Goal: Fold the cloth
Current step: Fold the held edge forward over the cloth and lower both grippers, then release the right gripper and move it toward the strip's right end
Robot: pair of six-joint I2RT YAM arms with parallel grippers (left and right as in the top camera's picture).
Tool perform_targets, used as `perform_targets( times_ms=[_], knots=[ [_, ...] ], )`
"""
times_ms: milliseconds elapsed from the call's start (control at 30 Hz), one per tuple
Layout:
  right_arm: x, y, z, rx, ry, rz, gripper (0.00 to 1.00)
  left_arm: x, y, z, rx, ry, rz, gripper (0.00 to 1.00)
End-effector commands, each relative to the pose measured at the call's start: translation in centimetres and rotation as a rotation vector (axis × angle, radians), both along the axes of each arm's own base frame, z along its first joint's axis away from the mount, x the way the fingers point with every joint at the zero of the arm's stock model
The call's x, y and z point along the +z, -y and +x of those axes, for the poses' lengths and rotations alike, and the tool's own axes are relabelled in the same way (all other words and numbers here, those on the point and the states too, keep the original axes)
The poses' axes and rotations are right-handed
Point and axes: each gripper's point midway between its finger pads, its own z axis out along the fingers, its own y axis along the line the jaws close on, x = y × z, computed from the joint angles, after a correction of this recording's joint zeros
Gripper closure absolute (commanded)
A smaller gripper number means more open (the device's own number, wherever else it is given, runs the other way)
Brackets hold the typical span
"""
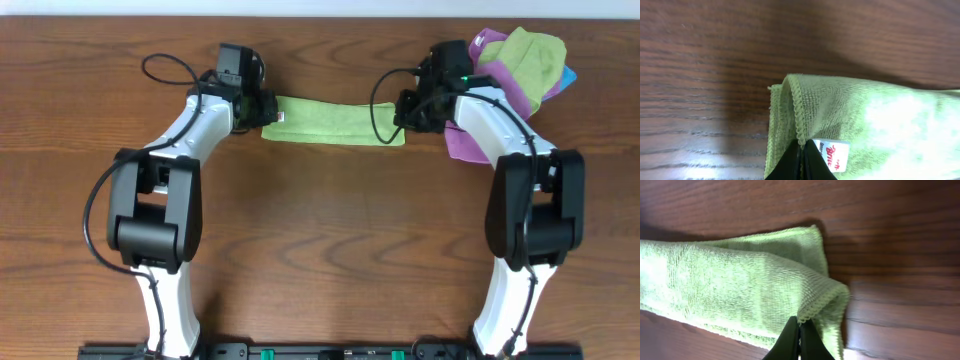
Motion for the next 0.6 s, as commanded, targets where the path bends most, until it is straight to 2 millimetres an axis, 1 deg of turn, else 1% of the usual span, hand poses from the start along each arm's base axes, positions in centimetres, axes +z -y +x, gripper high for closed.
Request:
perform_targets(
  times_ms=[0, 167, 267, 367, 433, 467, 500, 533, 567],
  knots=[
    [-0.4, -0.9, 0.2, -0.005, -0.009, 0.007, 0.99, -0.2, 0.1, 0.4, -0.007, 0.004, -0.014, 0.94],
    [-1.3, -1.1, 0.0, -0.001, -0.027, -0.01, 0.99, -0.2, 0.0, 0.4, -0.006, 0.006, -0.013, 0.94],
    [-1.6, -0.4, -0.1, -0.015, -0.033, -0.045, 0.99, -0.2, 0.0, 0.4, -0.011, 0.007, -0.011, 0.94],
    [-1.7, -0.2, -0.3, -0.017, -0.042, -0.057, 0.99, -0.2, 0.0, 0.4, -0.01, 0.007, -0.011, 0.94],
    [-1.7, -0.2, -0.3, -0.015, -0.041, -0.059, 0.88, -0.2, 0.0, 0.4, -0.011, 0.007, -0.011, 0.94],
    [-1.7, -0.2, -0.3, -0.014, -0.041, -0.058, 0.76, -0.1, 0.0, 0.4, -0.01, 0.008, -0.011, 0.92],
    [-1.7, -0.2, -0.3, -0.014, -0.042, -0.059, 0.6, -0.1, 0.0, 0.4, -0.01, 0.008, -0.011, 0.87],
    [-1.7, -0.2, -0.3, -0.014, -0.042, -0.058, 0.58, -0.1, 0.0, 0.5, -0.01, 0.01, -0.011, 0.69],
    [-1.7, -0.2, -0.4, -0.015, -0.043, -0.059, 0.51, 0.1, 0.0, 0.6, -0.01, 0.013, -0.012, 0.61]
  ],
)
